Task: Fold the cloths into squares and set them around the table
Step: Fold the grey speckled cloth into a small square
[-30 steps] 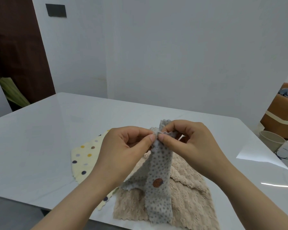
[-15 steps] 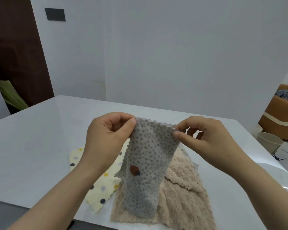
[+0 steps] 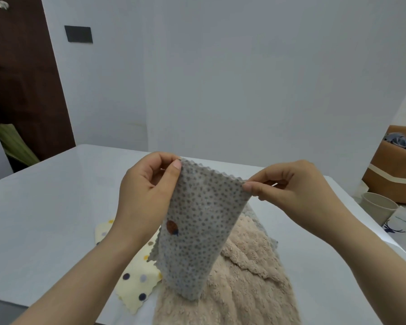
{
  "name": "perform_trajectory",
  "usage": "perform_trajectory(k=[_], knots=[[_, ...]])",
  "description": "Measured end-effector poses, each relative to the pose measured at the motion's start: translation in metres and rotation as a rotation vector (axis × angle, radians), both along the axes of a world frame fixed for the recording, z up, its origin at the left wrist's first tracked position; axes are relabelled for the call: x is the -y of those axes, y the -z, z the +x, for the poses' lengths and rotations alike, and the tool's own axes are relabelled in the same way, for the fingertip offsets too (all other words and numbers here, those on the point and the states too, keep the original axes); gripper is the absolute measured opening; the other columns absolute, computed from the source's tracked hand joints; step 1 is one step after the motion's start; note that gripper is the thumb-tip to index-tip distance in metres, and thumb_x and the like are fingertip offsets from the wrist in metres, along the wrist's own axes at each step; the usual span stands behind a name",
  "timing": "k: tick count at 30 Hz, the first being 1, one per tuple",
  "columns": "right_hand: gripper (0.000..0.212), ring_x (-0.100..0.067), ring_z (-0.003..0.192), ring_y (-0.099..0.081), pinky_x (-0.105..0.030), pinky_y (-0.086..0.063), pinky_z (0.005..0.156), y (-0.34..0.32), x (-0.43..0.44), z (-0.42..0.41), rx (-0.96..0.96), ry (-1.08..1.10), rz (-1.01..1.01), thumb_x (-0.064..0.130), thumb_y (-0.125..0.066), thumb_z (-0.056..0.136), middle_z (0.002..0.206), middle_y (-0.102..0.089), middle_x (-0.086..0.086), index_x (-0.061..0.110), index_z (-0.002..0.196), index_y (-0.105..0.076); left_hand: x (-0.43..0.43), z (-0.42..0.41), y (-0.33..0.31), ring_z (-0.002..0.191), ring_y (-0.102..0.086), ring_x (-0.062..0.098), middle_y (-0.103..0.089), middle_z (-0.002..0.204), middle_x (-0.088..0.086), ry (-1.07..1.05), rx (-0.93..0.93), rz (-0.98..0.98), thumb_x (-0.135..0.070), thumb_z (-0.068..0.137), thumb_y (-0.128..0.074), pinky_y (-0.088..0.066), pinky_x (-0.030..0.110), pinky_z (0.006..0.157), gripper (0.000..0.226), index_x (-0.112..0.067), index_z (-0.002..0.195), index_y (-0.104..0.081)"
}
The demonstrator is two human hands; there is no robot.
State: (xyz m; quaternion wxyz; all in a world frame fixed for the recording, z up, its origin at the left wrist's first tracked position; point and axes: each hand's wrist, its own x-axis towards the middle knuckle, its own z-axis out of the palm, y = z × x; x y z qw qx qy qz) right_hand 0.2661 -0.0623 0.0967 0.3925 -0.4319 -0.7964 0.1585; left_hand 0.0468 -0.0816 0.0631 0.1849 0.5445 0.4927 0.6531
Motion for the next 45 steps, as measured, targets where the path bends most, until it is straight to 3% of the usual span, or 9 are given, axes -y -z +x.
perform_trajectory(k=[6, 12, 15, 20, 24, 30, 35, 41, 45], knots=[[0.005, -0.005, 0.062, -0.066, -0.017, -0.054, 0.062, -0.008, 0.001, 0.001, -0.174, -0.035, -0.002, 0.018, -0.078, 0.077, 0.065, -0.072, 0.013, 0.023, 0.073, -0.077, -0.003, -0.001, -0.003, 0.078, -0.064, 0.018, -0.070, 0.080, 0.000, -0.039, 0.021, 0.026, -0.019, 0.092, -0.057, -0.055, 0.030, 0.077, 0.014, -0.020, 0.083, -0.067], [0.014, -0.005, 0.058, -0.062, -0.013, -0.049, 0.061, -0.005, -0.001, -0.002, -0.268, -0.042, 0.003, 0.014, -0.076, 0.079, 0.070, -0.072, 0.004, 0.020, 0.092, -0.073, -0.002, -0.001, -0.002, 0.077, -0.064, 0.015, -0.069, 0.080, -0.001, -0.037, 0.035, 0.052, -0.019, 0.092, -0.057, -0.056, 0.025, 0.073, 0.013, -0.021, 0.084, -0.067], [0.007, 0.002, 0.055, -0.061, -0.005, -0.044, 0.057, -0.003, 0.002, -0.002, -0.219, -0.026, 0.021, 0.013, -0.076, 0.078, 0.063, -0.070, 0.015, 0.020, 0.082, -0.077, -0.001, -0.001, -0.002, 0.073, -0.063, 0.003, -0.070, 0.080, -0.006, -0.043, 0.033, 0.069, -0.018, 0.091, -0.058, -0.050, 0.012, 0.068, 0.013, -0.022, 0.083, -0.067], [0.007, -0.001, 0.056, -0.059, -0.011, -0.046, 0.055, -0.001, 0.005, 0.002, -0.181, -0.002, -0.022, 0.030, -0.077, 0.073, 0.062, -0.069, 0.011, 0.024, 0.071, -0.075, 0.001, 0.001, -0.008, 0.071, -0.064, 0.002, -0.071, 0.078, -0.005, -0.032, 0.108, 0.123, -0.018, 0.086, -0.065, -0.051, 0.013, 0.068, 0.006, -0.017, 0.084, -0.070], [0.030, 0.003, 0.083, -0.069, -0.009, -0.052, 0.072, 0.001, 0.006, 0.000, -0.170, -0.014, -0.127, 0.048, -0.071, 0.068, 0.088, -0.074, 0.015, 0.030, 0.092, -0.073, 0.006, 0.006, -0.008, 0.070, -0.064, 0.000, -0.071, 0.076, -0.009, -0.002, 0.074, 0.129, -0.019, 0.084, -0.067, -0.049, 0.010, 0.065, 0.005, -0.020, 0.081, -0.069], [0.028, 0.006, 0.110, -0.059, -0.024, -0.045, 0.102, 0.011, 0.006, -0.030, -0.063, -0.115, -0.097, 0.036, -0.069, 0.083, 0.109, -0.069, 0.021, 0.030, 0.111, -0.069, 0.015, 0.012, -0.003, 0.078, -0.065, 0.004, -0.070, 0.080, -0.013, 0.019, -0.108, 0.126, -0.017, 0.085, -0.067, -0.049, 0.010, 0.068, 0.006, -0.021, 0.082, -0.071], [0.004, -0.001, 0.089, -0.067, -0.017, -0.052, 0.082, 0.012, 0.006, -0.039, -0.108, -0.153, -0.120, 0.023, -0.072, 0.083, 0.085, -0.073, 0.011, 0.021, 0.084, -0.075, 0.019, 0.015, 0.001, 0.078, -0.066, 0.002, -0.070, 0.080, -0.014, 0.026, -0.107, 0.127, -0.016, 0.084, -0.068, -0.047, 0.008, 0.067, 0.008, -0.023, 0.080, -0.070], [0.010, -0.003, 0.076, -0.066, -0.010, -0.048, 0.069, 0.016, 0.007, -0.036, -0.111, -0.107, -0.109, 0.023, -0.070, 0.085, 0.076, -0.072, 0.009, 0.019, 0.076, -0.072, 0.028, 0.011, 0.025, 0.085, -0.066, 0.003, -0.068, 0.090, -0.013, 0.128, -0.070, 0.004, -0.027, 0.074, -0.074, -0.054, 0.018, 0.075, 0.027, -0.026, 0.097, -0.059], [0.010, -0.008, 0.078, -0.068, -0.022, -0.053, 0.072, 0.017, 0.007, -0.033, -0.108, -0.098, -0.116, 0.024, -0.069, 0.086, 0.078, -0.072, 0.007, 0.020, 0.078, -0.071, 0.031, 0.011, 0.042, 0.078, -0.066, 0.008, -0.068, 0.081, -0.008, 0.081, -0.074, -0.060, -0.016, 0.080, -0.073, -0.058, 0.040, 0.067, 0.022, -0.031, 0.087, -0.059]])
